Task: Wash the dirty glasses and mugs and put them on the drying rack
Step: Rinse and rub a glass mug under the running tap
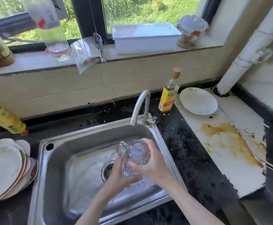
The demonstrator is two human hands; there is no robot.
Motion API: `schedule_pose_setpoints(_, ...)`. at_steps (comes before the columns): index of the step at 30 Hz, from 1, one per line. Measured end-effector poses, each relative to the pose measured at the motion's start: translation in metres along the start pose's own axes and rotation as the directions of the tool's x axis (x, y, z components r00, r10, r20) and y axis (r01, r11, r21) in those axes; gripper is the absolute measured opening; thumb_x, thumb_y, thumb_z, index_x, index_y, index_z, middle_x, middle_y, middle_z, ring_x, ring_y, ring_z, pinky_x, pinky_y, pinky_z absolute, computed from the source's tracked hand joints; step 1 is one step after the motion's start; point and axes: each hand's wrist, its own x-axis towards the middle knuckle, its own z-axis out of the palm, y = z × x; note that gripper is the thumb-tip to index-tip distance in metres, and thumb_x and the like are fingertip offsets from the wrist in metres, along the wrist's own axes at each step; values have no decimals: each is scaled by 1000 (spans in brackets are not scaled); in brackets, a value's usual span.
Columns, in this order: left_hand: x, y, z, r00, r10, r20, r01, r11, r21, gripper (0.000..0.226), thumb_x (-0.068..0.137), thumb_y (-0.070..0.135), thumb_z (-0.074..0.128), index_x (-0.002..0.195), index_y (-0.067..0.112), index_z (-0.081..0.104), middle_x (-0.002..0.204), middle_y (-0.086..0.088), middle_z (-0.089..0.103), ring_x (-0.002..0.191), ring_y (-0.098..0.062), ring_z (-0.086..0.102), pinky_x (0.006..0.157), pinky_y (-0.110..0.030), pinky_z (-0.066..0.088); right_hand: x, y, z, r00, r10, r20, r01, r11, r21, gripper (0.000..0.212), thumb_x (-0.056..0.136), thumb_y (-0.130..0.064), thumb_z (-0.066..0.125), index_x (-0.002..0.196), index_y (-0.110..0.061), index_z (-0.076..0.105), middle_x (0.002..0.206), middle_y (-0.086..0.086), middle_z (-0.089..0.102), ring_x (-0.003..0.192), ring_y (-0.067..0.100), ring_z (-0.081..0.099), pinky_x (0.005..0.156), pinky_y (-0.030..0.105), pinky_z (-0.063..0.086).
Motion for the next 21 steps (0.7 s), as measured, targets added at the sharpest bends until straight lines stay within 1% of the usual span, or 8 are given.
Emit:
schedule_pose_setpoints(2, -3, -4, -6, 999, 44, 30, -46, 995, 88, 92, 47, 66, 79, 126, 42, 37, 132, 9, 38, 119, -4, 39, 105, -32, 36, -11, -6, 2, 996, 37, -85, -31, 997, 75, 60, 64, -39, 80, 113, -37, 45, 105, -14, 62, 98, -1, 59, 90, 25, 49)
schedule_pose_setpoints(4, -8, -2, -12, 991, 82, 102, -96, 985, 141, 100, 36, 84, 66, 123, 45, 36, 133, 13, 31, 121, -1, 33, 106, -22, 31, -25, -10, 3, 981, 80, -177, -58, 991, 124, 57, 69, -30, 81, 113, -34, 45, 102, -14, 61, 95, -5, 58, 87, 17, 47)
schedule_pose_setpoints(6, -14, 2, -12, 978, 100, 183, -139, 966, 217, 102, 33, 90, 58, 121, 47, 32, 133, 14, 27, 122, 0, 30, 103, -16, 25, -41, -10, 2, 966, 136, -219, -105, 984, 146, 58, 72, -30, 80, 115, -34, 42, 105, -18, 57, 98, -4, 55, 88, 16, 44)
schedule_pose_setpoints(9, -26, 14, -2, 931, 114, 346, -238, 910, 341, 124, 36, 95, 50, 140, 31, 27, 143, 11, 16, 134, -7, 18, 110, -25, 18, -74, -6, -8, 929, 196, -314, -143, 973, 183, 56, 71, -38, 79, 115, -36, 45, 110, -12, 55, 103, 5, 54, 87, 21, 46)
schedule_pose_setpoints(12, -39, 34, 22, 857, 178, 483, -440, 740, 508, 122, 44, 99, 30, 144, 30, 19, 144, 14, 11, 138, -7, 5, 117, -36, 11, -118, -2, -29, 876, 233, -423, -154, 965, 214, 50, 71, -37, 79, 106, -43, 45, 107, -14, 57, 101, 2, 55, 83, 19, 46)
schedule_pose_setpoints(14, -52, 47, 45, 780, 229, 583, -586, 593, 552, 123, 46, 99, 15, 146, 28, 16, 152, 7, 9, 143, -13, -2, 118, -38, 4, -155, 2, -45, 823, 266, -502, -172, 959, 226, 55, 67, -44, 78, 111, -41, 45, 109, -15, 58, 103, 1, 56, 90, 26, 48)
schedule_pose_setpoints(17, -77, 64, 88, 633, 294, 717, -765, 378, 521, 123, 49, 97, 1, 149, 27, 13, 158, 3, 0, 143, -15, -14, 115, -34, -8, -221, 9, -69, 713, 304, -631, -189, 951, 244, 64, 62, -49, 76, 117, -32, 47, 108, -15, 61, 101, -2, 58, 93, 32, 48)
schedule_pose_setpoints(21, -127, 76, 156, 430, 301, 851, -902, 164, 398, 109, 54, 91, -4, 148, 36, 5, 155, 11, -12, 139, -13, -24, 114, -36, -13, -330, 19, -87, 552, 342, -761, -234, 939, 252, 54, 69, -37, 80, 105, -48, 41, 107, -20, 59, 103, -3, 57, 91, 22, 46)
